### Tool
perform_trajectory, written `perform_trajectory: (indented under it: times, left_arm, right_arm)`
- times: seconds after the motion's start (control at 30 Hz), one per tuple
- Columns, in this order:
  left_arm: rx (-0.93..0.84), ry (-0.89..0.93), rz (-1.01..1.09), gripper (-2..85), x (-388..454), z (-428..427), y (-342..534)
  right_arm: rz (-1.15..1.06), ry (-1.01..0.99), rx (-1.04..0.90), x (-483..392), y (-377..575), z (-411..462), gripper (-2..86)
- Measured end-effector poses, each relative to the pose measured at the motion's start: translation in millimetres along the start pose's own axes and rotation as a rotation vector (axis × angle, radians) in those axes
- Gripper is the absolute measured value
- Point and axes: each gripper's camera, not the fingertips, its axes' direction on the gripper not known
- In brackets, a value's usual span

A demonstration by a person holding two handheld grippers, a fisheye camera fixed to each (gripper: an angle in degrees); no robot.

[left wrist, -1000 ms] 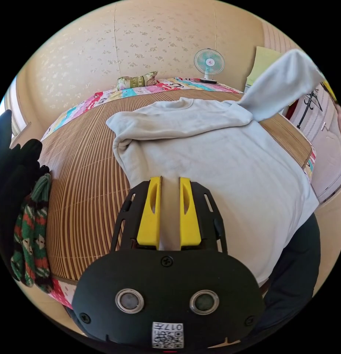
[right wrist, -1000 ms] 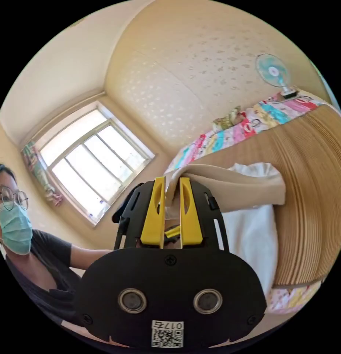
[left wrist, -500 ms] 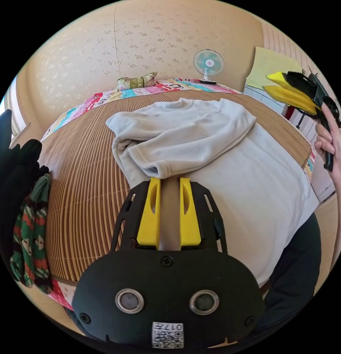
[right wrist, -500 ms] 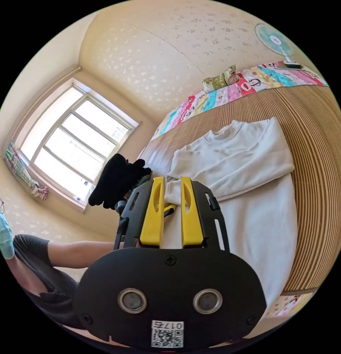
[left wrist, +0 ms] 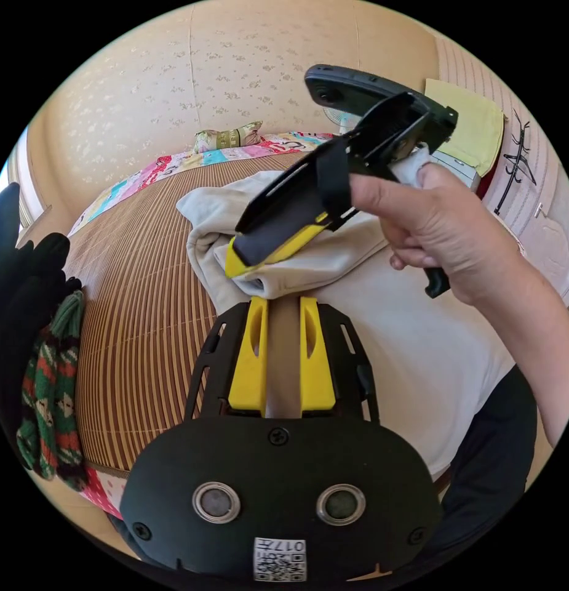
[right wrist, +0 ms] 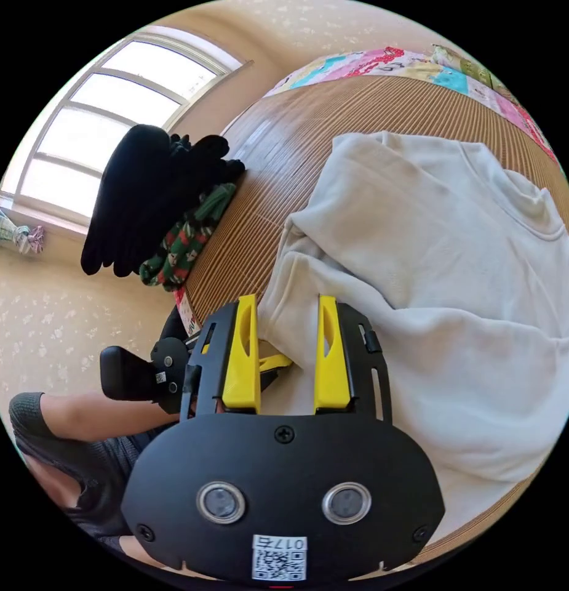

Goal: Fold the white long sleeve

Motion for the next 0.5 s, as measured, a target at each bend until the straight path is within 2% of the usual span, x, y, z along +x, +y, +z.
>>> perform_trajectory:
  times: [0.13,0.27,0.37,0.43,0.5]
  left_arm:
    - [0.003,0.001,0.001,8.0,-7,-2,-5]
    - [0.007,-0.001,0.002,8.0,-12,-5,-9]
    - [0.008,-0.002,0.003,8.0,-16,-6,-12]
    - [0.009,-0.002,0.003,8.0,-19,-7,-14]
    - [0.009,-0.002,0.003,8.0,-21,-8,-15]
  right_arm:
    - [0.060,0.094,-0.018,9,-3,0,6.0]
    - [0.054,0.050,0.020,10,2,-19,4.1]
    - [0.055,-0.081,0.251,10,28,-72,3.7]
    - [0.048,-0.211,0.548,12,63,-127,3.6]
    - [0.055,-0.249,0.767,12,88,-162,3.7]
